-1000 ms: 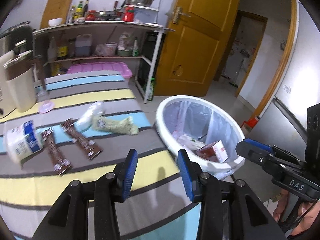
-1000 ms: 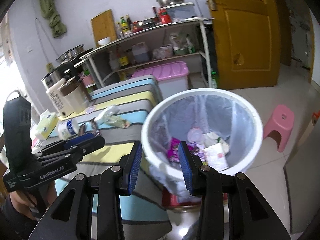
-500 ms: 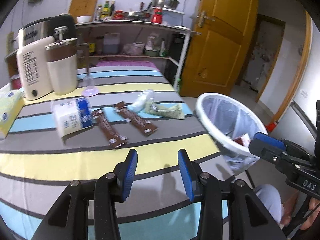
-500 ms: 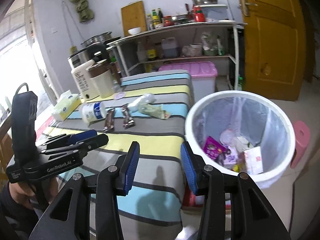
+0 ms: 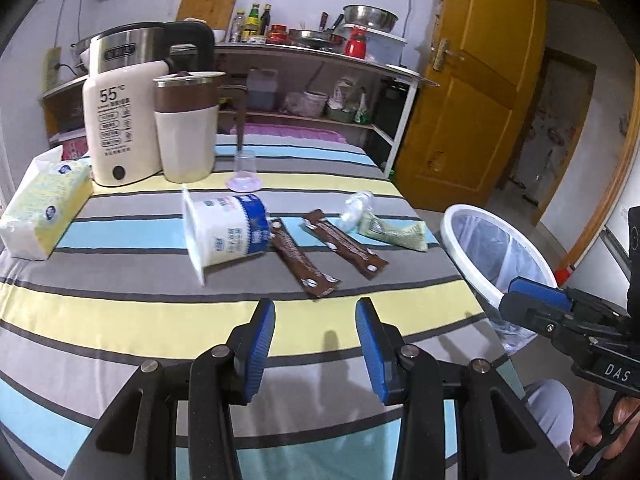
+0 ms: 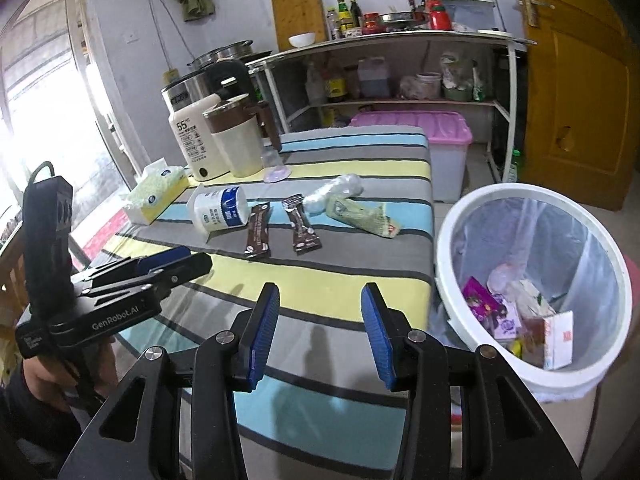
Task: Collect trash
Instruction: 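Move both open tools back over the yogurt cup and chocolate bars, then grasp the white yogurt cup rim with the left tool while the right tool grasps a brown chocolate bar, then carry the yogurt cup and chocolate bar over the trash bin with both tools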
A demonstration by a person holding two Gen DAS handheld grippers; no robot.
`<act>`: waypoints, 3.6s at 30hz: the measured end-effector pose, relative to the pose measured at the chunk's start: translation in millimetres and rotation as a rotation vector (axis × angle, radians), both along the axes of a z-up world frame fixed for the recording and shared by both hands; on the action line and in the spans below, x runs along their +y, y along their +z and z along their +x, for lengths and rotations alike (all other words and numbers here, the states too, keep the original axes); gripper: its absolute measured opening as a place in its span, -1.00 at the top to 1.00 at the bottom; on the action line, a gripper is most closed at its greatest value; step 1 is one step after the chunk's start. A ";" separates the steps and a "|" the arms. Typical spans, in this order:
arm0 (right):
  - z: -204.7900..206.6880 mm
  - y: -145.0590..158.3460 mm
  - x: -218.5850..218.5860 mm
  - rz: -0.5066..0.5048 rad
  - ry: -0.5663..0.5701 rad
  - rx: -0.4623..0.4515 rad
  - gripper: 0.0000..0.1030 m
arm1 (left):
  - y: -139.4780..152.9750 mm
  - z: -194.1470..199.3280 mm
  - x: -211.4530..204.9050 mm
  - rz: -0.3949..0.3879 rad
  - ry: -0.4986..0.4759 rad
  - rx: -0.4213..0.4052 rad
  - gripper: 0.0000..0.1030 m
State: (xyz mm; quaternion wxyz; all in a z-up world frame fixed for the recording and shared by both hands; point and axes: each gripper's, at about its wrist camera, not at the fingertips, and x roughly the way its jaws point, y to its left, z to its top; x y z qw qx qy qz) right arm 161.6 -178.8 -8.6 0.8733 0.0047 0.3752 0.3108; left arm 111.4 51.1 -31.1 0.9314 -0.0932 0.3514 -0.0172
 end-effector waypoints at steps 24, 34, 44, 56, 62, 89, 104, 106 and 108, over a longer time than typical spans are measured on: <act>64.6 -18.2 60.7 -0.072 0.077 0.047 0.15 | -10.1 47.0 62.0 -0.033 0.124 0.014 0.19; 84.2 -35.0 80.6 -0.115 0.100 0.074 0.22 | -17.8 59.6 65.7 -0.039 0.118 0.025 0.54; 82.6 -44.3 93.4 -0.172 0.122 0.057 0.47 | -19.6 58.4 68.5 -0.049 0.117 0.023 0.85; 60.9 -36.0 75.7 -0.106 0.097 0.061 0.48 | -11.9 36.1 63.9 -0.051 0.105 0.002 0.90; 44.1 -25.9 61.0 -0.079 0.074 0.046 0.48 | -5.7 22.3 55.3 -0.054 0.085 -0.009 0.90; 7.1 8.5 -43.1 -0.024 -0.133 -0.021 0.48 | 25.5 21.8 -58.1 -0.031 -0.170 -0.046 0.90; 11.6 9.8 -106.2 -0.023 -0.271 -0.032 0.48 | 31.5 44.0 -124.3 -0.009 -0.306 -0.044 0.90; 13.3 9.0 -115.6 -0.023 -0.292 -0.031 0.48 | 32.1 47.7 -131.1 -0.009 -0.320 -0.041 0.90; 15.7 8.7 -122.4 -0.022 -0.313 -0.030 0.48 | 32.4 52.3 -139.7 -0.006 -0.339 -0.040 0.90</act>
